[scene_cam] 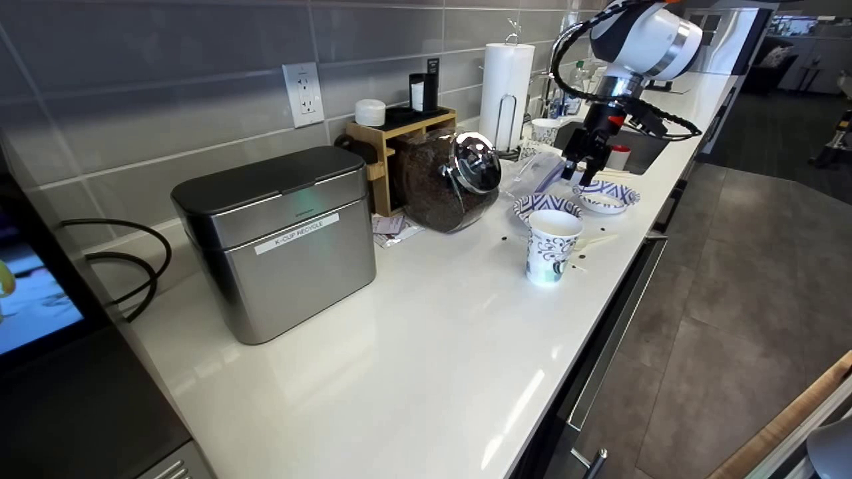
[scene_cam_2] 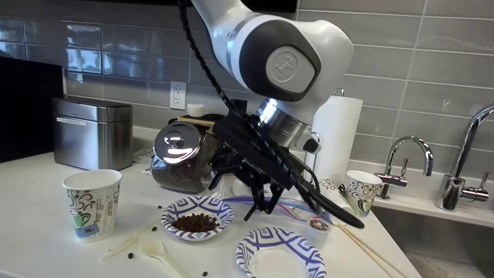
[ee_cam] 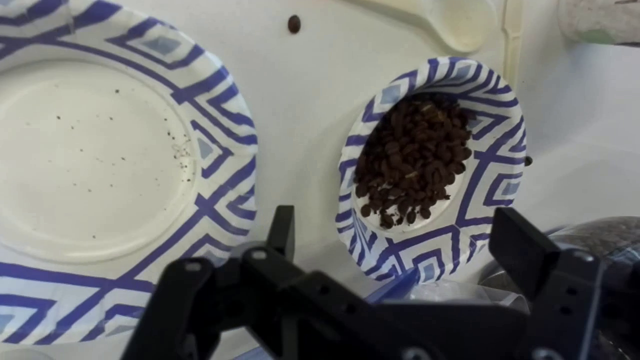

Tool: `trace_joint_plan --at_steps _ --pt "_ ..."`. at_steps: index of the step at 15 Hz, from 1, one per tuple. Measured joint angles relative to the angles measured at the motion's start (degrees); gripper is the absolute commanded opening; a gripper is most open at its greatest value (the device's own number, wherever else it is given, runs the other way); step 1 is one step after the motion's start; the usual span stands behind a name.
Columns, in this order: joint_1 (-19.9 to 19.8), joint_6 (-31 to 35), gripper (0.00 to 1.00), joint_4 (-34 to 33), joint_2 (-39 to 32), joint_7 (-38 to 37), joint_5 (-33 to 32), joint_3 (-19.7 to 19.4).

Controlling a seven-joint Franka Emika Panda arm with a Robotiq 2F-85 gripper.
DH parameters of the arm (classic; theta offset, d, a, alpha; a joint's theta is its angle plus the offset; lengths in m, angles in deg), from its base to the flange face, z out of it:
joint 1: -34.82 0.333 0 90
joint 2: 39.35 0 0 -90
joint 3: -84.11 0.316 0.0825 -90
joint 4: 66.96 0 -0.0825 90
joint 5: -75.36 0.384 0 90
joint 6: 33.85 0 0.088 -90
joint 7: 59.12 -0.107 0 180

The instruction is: Pour the contents in the bowl on the left into the bowl on the right.

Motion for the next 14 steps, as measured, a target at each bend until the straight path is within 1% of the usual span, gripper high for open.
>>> trace_joint_plan --at_steps 5,10,11,12,14 --pt "-0.08 -0.01 1.0 -2.76 -2.59 0.02 0.11 1.75" --pt "-0.1 -0.02 1.0 -4.08 -4.86 0.02 -0.12 2.45" --pt "-0.1 -0.02 0.97 -4.2 -5.14 0.02 -0.12 2.55" --pt "-0.1 -0.02 0.92 -4.32 -5.37 0.02 -0.12 2.65" --pt "-0.1 -0.02 0.74 -4.67 -5.81 0.03 -0.12 2.89"
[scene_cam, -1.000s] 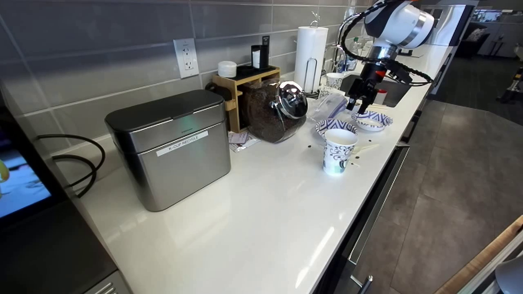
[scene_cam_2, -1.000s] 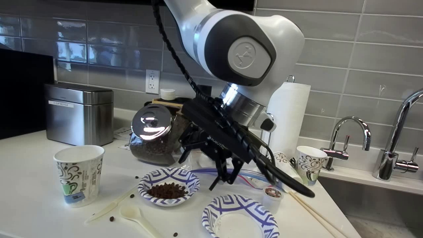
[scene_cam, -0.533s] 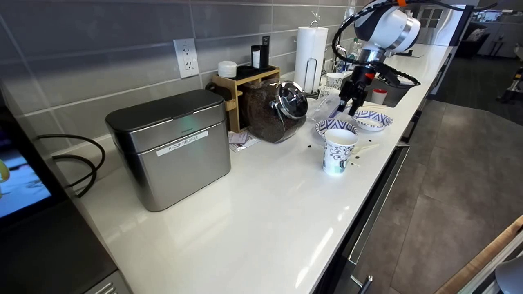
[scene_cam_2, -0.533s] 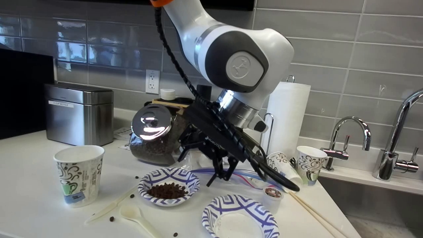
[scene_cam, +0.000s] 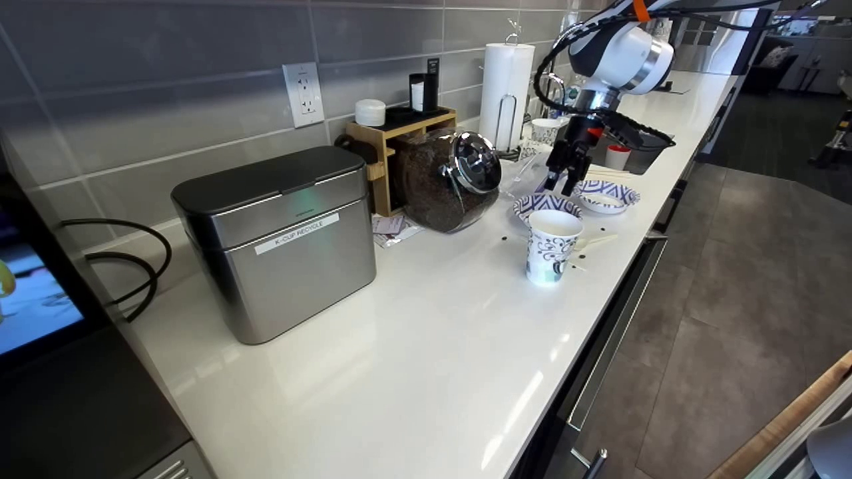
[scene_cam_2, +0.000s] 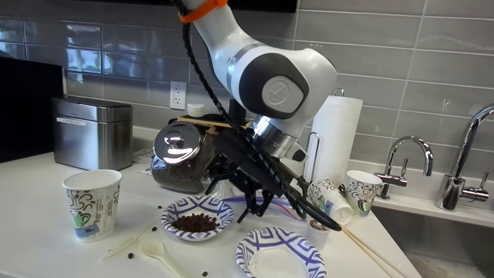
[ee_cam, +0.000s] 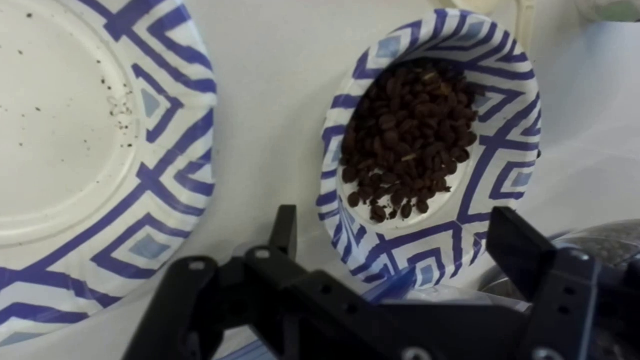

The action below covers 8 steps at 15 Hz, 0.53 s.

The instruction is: Pour the contents in the bowl on the left into the bowl on the right.

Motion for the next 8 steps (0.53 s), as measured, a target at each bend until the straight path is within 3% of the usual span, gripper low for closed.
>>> trace_joint_plan --at_steps 4,5,6,8 --pt "0.0 0.0 0.38 -0.51 -0.6 0.06 -0.07 0.36" --pt "0.0 0.0 0.38 -0.57 -0.7 0.1 -0.15 0.43" --pt "0.0 0.0 0.65 -0.59 -0.79 0.13 -0.27 0.5" --pt "0.0 0.0 0.68 -0.59 -0.98 0.14 -0.63 0.61"
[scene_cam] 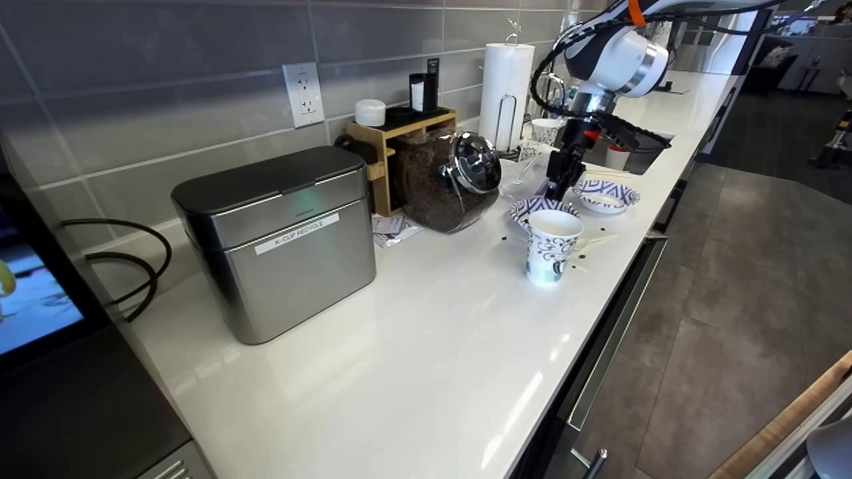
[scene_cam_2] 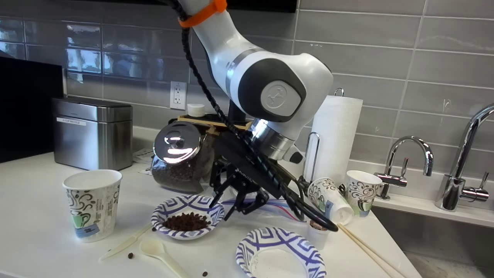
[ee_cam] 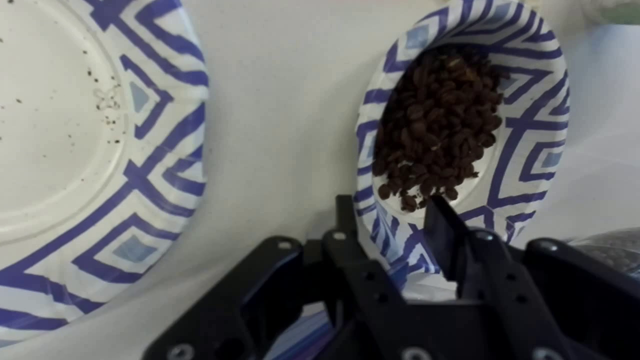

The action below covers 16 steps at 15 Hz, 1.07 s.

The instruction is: Pour the contents in the bowl on the left into the bowl on the right.

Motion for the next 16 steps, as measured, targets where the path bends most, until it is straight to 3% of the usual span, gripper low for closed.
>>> trace_joint_plan --at_steps 4,6,7,8,14,16 --pt "0.0 0.0 0.97 -0.01 -0.43 0.0 -1.24 0.03" --pt "0.0 0.0 0.79 -0.01 -0.66 0.0 -1.69 0.04" --pt "0.0 0.0 0.63 -0.01 -0.79 0.0 -1.79 0.06" --pt "0.0 0.0 0.62 -0.01 -0.91 0.0 -1.86 0.09" --pt "0.0 0.0 0.13 -0.05 -1.73 0.0 -1.87 0.29" --pt "0.0 0.0 0.04 -0.09 -2.0 -0.01 -1.87 0.35"
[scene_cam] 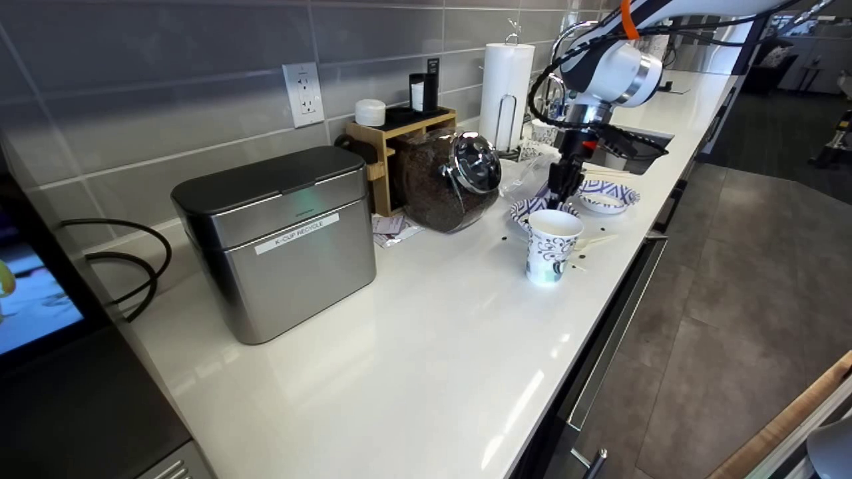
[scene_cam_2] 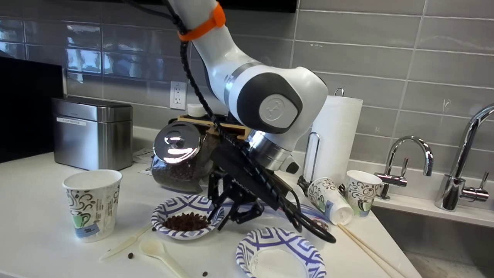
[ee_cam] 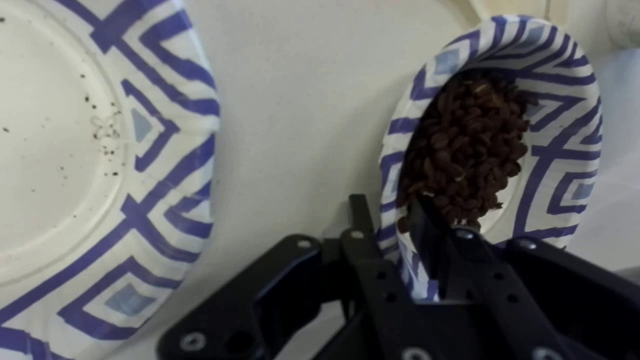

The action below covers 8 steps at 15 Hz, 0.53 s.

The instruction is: Pour the contents in the bowl on the left into the bowl on the right.

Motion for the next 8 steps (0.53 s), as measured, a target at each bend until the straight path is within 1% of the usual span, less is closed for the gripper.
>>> trace_joint_plan --at_steps 3,4,8 --pt "0.0 0.0 0.0 -0.02 -0.26 -0.01 0.0 0.02" --pt "0.0 0.0 0.02 -0.09 -0.26 -0.04 0.0 0.05" --pt "-0.03 -0.01 0.01 -0.35 -0.33 -0.06 0.0 0.07"
